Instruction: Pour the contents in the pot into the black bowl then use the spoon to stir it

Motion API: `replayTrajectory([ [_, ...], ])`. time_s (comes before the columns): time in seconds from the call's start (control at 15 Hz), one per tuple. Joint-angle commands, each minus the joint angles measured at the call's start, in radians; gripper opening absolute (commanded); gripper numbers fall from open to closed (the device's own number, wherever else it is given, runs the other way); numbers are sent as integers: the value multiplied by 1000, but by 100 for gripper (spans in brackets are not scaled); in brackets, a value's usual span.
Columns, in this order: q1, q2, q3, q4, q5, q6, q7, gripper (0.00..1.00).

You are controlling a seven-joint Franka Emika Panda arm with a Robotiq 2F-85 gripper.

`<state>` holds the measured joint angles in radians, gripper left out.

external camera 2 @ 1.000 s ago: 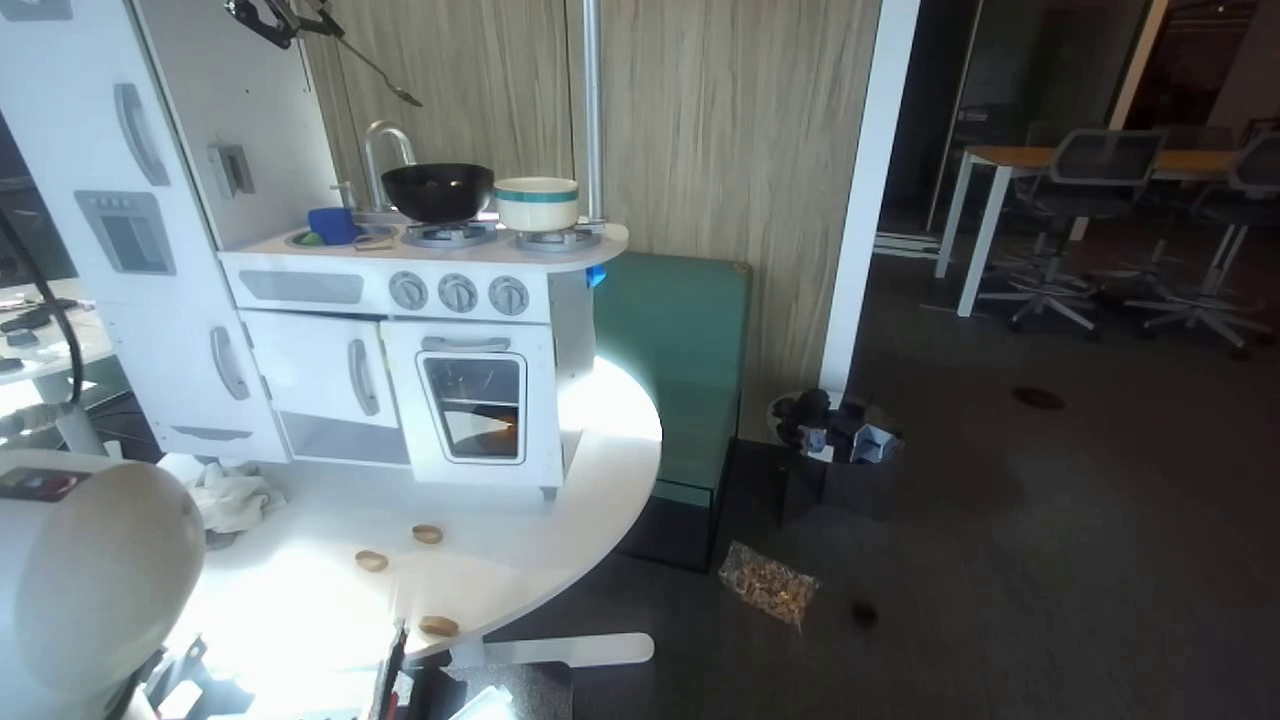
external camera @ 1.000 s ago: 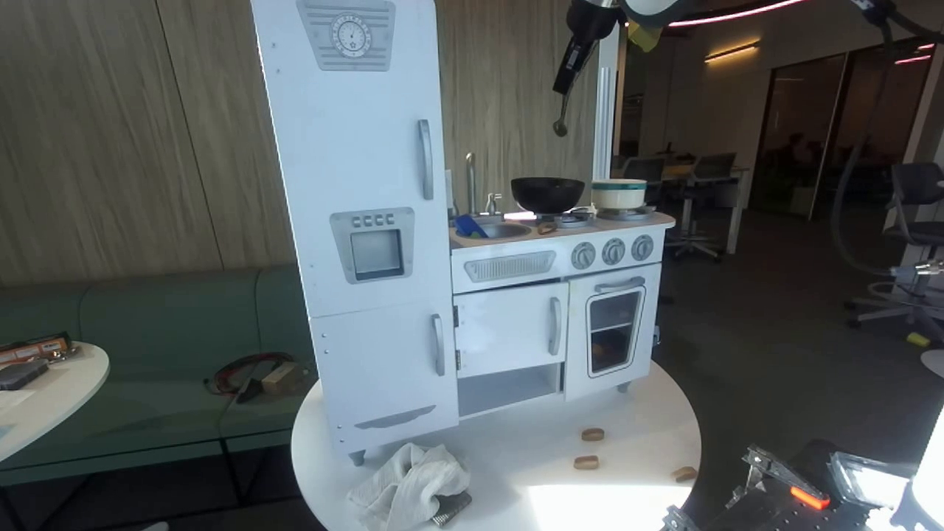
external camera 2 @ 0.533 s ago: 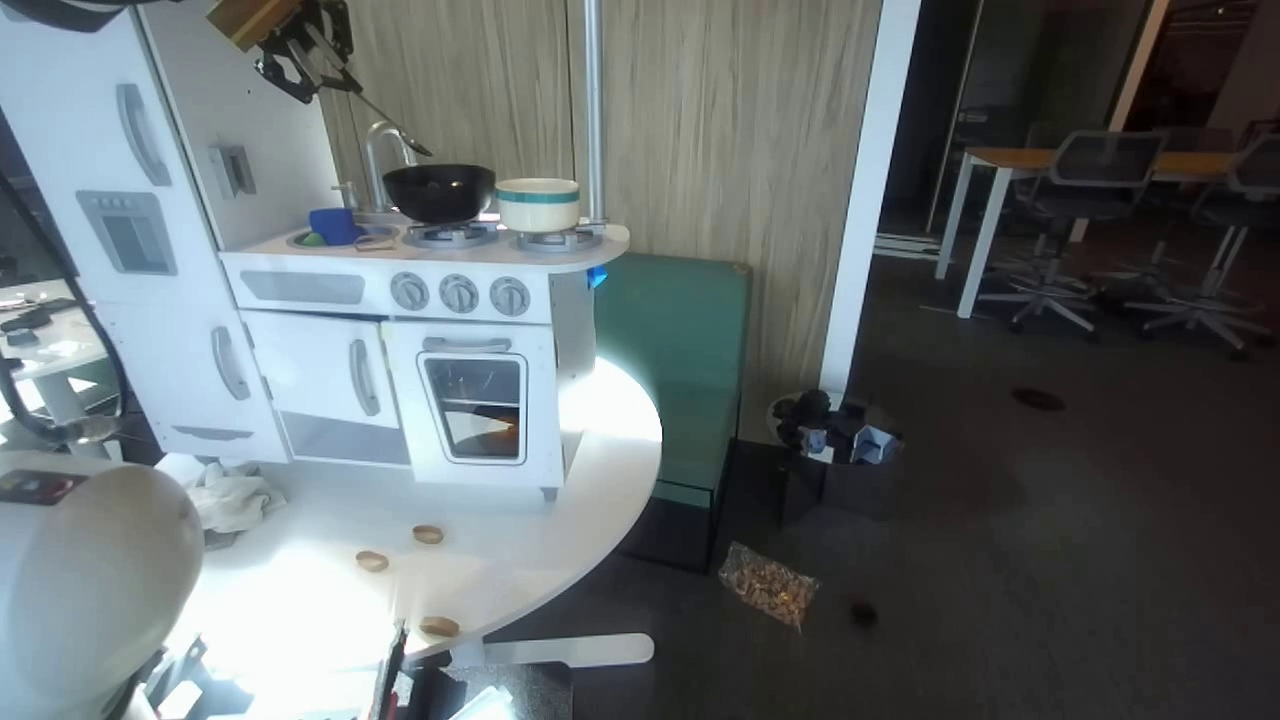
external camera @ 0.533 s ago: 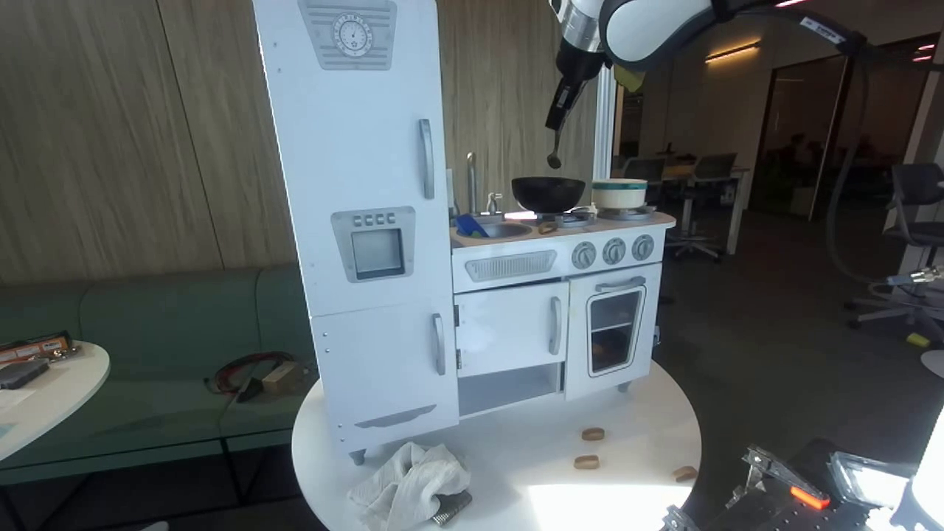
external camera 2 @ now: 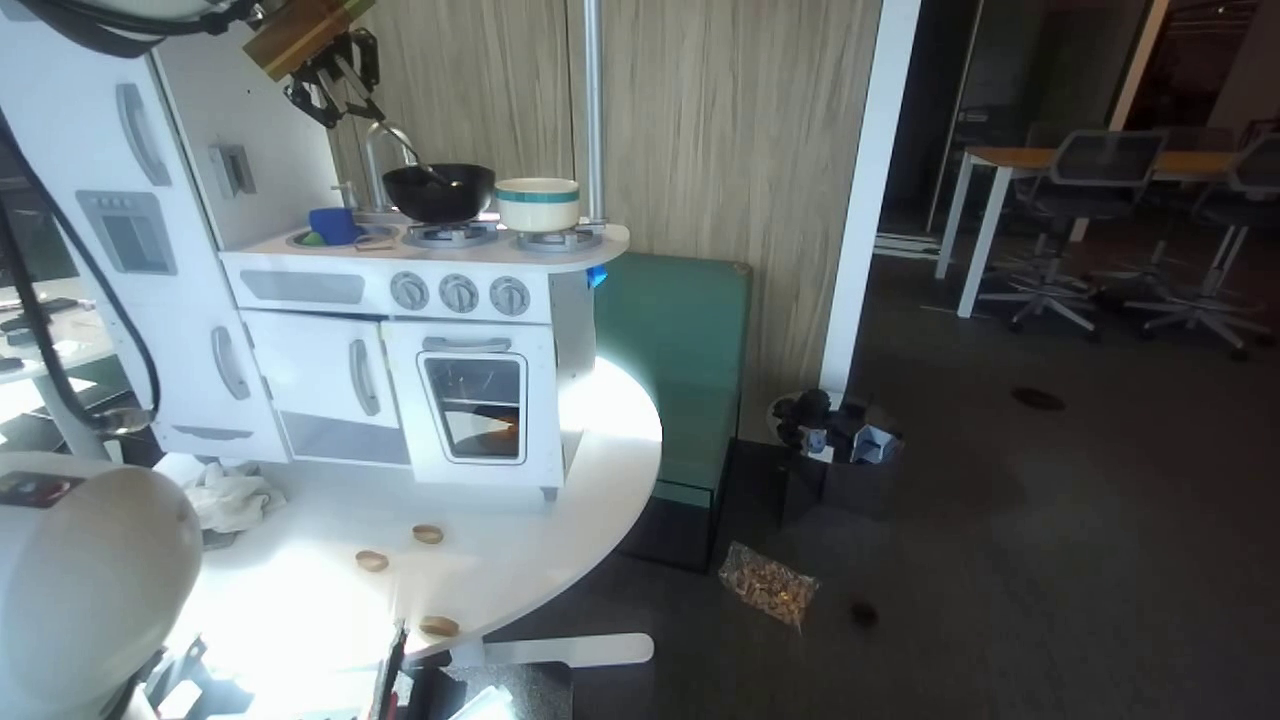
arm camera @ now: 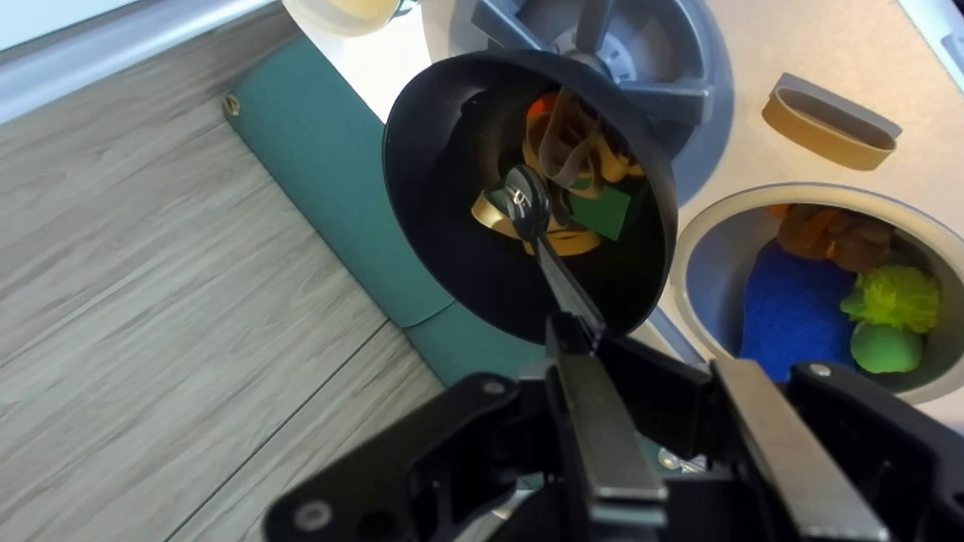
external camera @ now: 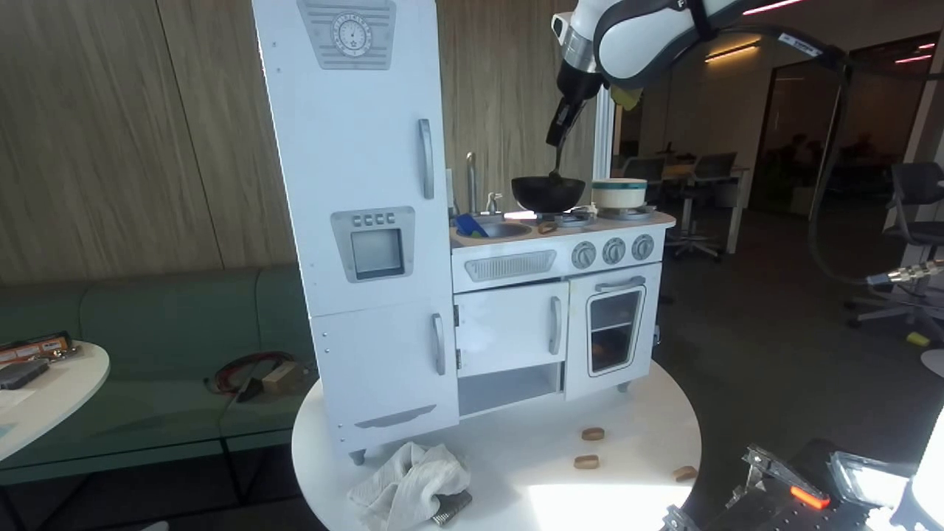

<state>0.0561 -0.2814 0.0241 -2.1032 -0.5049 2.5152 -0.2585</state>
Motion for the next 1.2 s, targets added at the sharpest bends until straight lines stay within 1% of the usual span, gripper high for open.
replayTrajectory([
  [0.0,-8,33,-16,22,65,38,-48,4],
  [0.33,-9,61,-27,24,121,40,-76,4],
  [0.53,-9,51,-26,18,147,0,-76,4],
  [1.13,-42,-19,-18,-37,124,-26,-10,4],
])
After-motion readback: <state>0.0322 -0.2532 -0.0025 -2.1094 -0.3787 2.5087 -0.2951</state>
